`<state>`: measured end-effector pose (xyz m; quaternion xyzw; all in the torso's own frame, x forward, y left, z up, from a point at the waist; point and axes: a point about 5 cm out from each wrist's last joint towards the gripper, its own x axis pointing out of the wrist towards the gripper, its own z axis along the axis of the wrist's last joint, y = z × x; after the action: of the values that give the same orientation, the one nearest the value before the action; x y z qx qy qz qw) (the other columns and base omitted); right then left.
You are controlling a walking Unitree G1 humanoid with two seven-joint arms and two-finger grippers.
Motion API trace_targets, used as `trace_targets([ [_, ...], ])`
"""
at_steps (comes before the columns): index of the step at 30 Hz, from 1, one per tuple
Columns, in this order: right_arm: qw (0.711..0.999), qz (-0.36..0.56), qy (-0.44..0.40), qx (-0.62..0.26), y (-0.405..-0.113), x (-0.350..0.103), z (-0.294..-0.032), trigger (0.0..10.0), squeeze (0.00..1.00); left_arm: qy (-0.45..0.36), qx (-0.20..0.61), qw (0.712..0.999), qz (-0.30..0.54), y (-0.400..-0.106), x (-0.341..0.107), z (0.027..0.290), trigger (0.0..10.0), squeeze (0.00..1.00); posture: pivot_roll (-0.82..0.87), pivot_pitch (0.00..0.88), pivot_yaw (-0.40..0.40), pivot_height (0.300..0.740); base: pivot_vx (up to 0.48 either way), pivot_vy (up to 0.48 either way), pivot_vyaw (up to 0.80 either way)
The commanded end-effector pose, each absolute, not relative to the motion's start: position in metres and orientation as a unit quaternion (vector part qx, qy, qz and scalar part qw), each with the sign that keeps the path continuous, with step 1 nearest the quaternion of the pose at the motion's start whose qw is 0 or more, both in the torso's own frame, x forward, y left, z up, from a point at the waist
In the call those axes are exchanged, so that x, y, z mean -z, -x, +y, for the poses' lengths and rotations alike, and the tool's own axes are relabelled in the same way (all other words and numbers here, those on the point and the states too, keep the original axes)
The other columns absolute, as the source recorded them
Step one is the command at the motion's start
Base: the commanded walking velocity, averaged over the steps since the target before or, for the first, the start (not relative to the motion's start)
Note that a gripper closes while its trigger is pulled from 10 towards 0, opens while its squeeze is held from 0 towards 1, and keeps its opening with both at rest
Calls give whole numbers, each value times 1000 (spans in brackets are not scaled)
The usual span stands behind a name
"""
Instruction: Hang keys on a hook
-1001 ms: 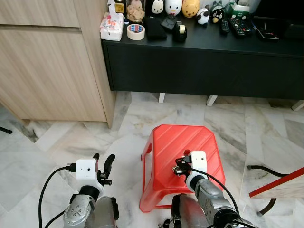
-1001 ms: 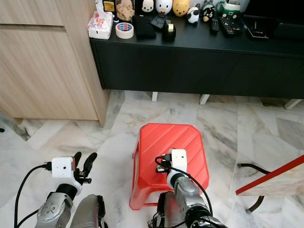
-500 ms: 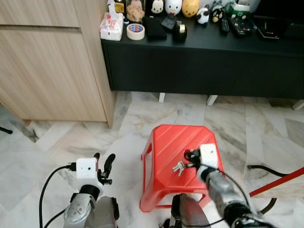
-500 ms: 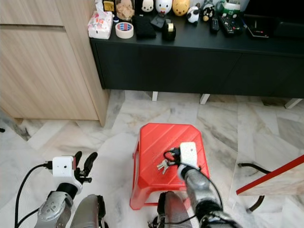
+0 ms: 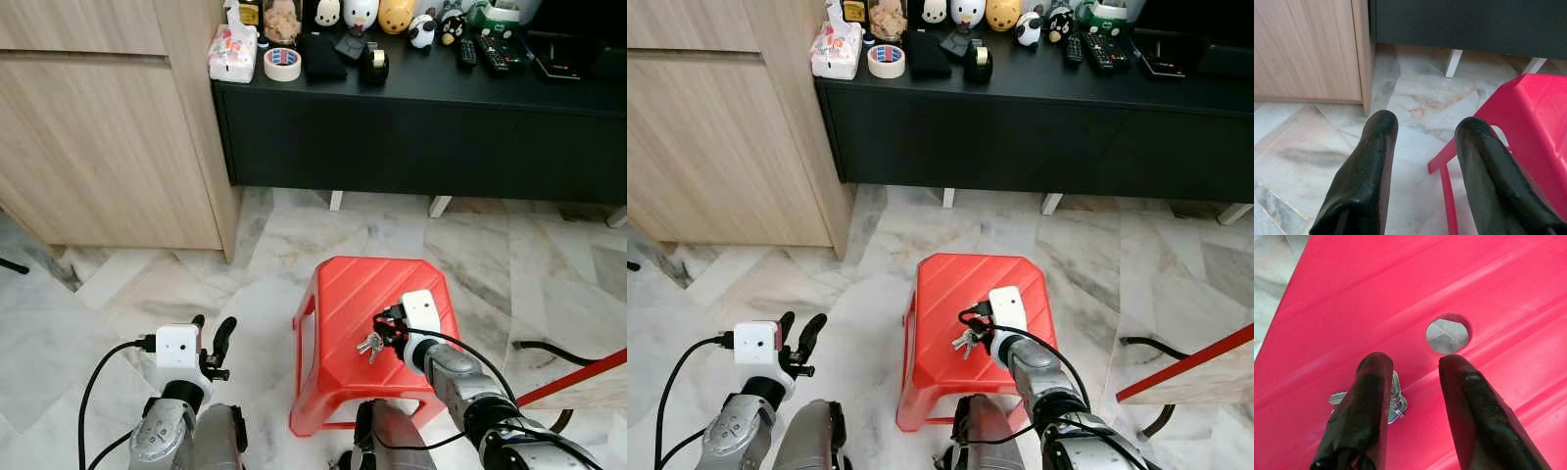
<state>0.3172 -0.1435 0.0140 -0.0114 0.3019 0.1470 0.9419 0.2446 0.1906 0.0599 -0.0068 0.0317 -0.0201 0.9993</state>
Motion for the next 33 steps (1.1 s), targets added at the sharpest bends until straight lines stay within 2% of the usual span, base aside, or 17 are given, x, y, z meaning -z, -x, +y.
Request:
trace_targets([
  [1, 938, 314, 17, -145, -316, -12, -146, 10000, 1000, 9, 19, 999, 42, -241, -54, 192, 10000, 0, 95, 205, -102, 623, 0, 0, 0],
  [3, 936, 318, 16, -151, -316, -12, -145, 10000, 992, 8, 18, 999, 42, -241, -54, 192, 10000, 0, 96, 205, -101, 623, 0, 0, 0],
  [4, 935, 321, 14, -154, -315, -11, -144, 10000, 878, 8, 18, 999, 42, -241, -54, 192, 10000, 0, 96, 205, -101, 623, 0, 0, 0],
  [5, 932, 325, 15, -159, -314, -10, -143, 10000, 298, 8, 17, 999, 43, -241, -54, 192, 10000, 0, 96, 205, -101, 623, 0, 0, 0],
  [6, 931, 326, 17, -161, -313, -9, -143, 10000, 0, 8, 17, 999, 43, -241, -54, 192, 10000, 0, 96, 205, -101, 623, 0, 0, 0],
  [33, 920, 354, 28, -166, -302, 3, -143, 10000, 0, 6, 18, 999, 46, -238, -53, 193, 10000, 0, 104, 215, -96, 623, 0, 0, 0],
])
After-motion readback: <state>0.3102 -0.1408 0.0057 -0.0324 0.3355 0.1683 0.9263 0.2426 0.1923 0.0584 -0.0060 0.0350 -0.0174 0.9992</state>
